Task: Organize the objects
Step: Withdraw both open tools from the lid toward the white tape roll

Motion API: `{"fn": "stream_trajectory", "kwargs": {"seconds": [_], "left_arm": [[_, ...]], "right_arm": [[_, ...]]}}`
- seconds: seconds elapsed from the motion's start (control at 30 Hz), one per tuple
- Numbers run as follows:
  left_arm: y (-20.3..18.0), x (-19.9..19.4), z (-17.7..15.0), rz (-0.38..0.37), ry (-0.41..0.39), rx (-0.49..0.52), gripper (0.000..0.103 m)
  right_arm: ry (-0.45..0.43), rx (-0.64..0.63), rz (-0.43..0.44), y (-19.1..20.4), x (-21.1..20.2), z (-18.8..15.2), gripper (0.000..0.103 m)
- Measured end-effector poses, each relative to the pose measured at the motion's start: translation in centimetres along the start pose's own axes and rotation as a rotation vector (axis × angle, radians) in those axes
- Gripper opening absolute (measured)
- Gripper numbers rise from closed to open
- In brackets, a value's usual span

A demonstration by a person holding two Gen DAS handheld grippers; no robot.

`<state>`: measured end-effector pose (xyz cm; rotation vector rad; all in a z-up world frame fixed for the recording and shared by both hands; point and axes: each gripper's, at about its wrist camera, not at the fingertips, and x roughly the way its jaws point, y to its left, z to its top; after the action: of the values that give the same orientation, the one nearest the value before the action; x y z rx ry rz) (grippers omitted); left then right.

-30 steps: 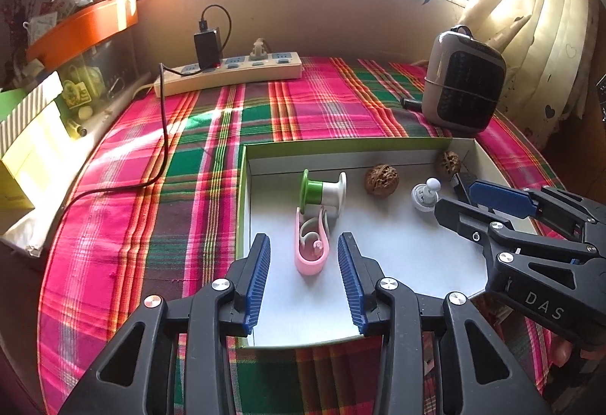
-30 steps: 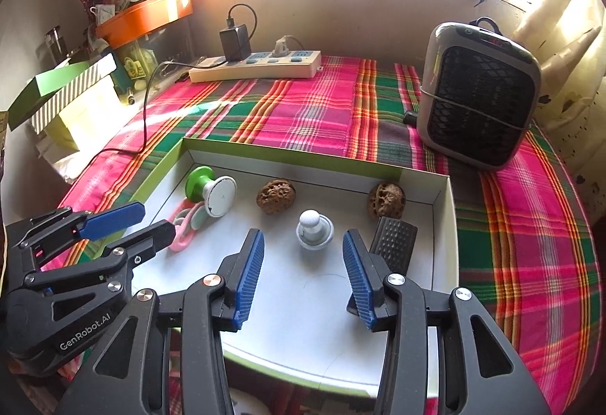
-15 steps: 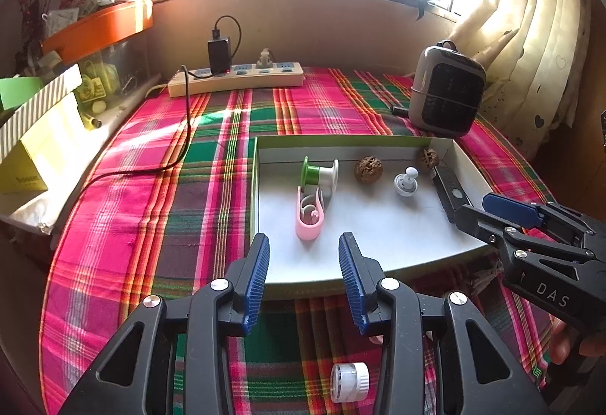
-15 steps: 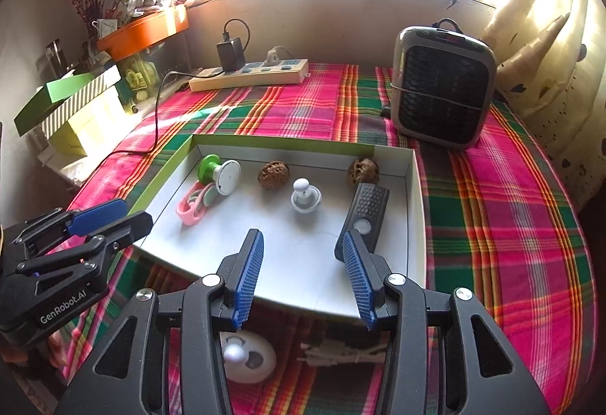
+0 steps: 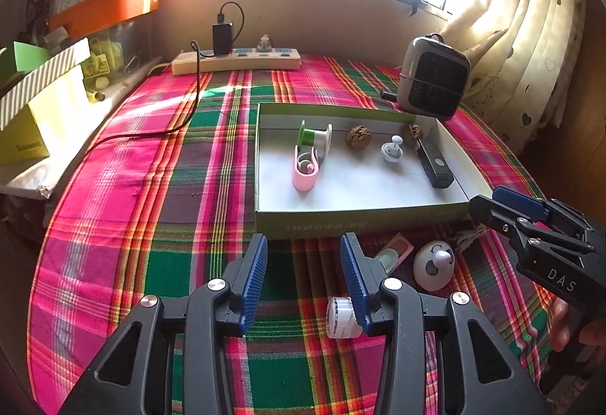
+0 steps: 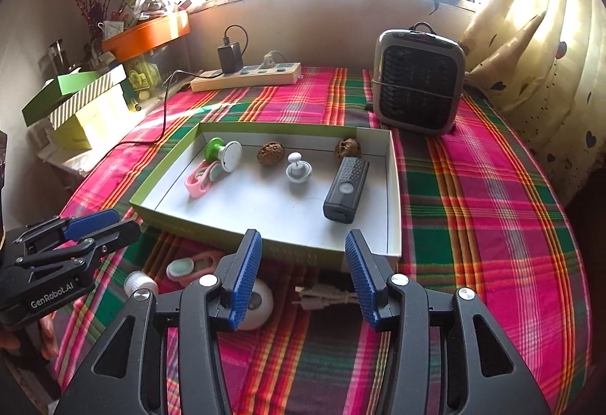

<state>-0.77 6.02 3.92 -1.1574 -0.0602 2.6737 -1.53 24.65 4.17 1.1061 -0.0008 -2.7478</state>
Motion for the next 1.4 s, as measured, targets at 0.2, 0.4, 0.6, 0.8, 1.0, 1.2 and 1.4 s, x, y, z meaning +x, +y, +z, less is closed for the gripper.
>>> {"fn": "stream_trajectory", "kwargs": {"seconds": [0.2, 0.4, 0.6, 0.8, 1.0, 1.2, 1.4], "left_arm": [[-0.1, -0.3, -0.9, -0.027, 0.014, -0.005, 0.039], [0.1, -0.4, -1.8, -0.043, 0.029, -0.013, 0.039], [0.0, -0.4, -2.5, -0.064, 0.046, -0.015, 0.041], [-0.1, -0.4, -2.7, -0.077, 0.05, -0.016, 0.044], [-0.1, -0.4, -2.8, -0.076, 0.051, -0.018, 0.044], [0.0, -0.5, -2.7, -0.075, 0.051, -0.014, 0.044], [0.0, -0.5, -2.8, -0.071, 0.052, -0.013, 0.044]], "right_arm": [[0.003, 0.006, -0.027, -0.3, -0.2, -1.0, 0.048], [0.027, 0.07, -0.047, -1.7, -0.1, -2.5, 0.048], [0.034, 0.104, -0.07, -2.5, -0.1, -3.0, 0.048], [0.054, 0.129, -0.085, -2.7, 0.8, -2.9, 0.049], [0.081, 0.164, -0.088, -2.5, 2.0, -2.6, 0.06], [0.099, 0.155, -0.115, -2.3, 2.9, -2.2, 0.064], [0.124, 0.132, -0.122, -2.3, 2.5, -2.8, 0.065]]}}
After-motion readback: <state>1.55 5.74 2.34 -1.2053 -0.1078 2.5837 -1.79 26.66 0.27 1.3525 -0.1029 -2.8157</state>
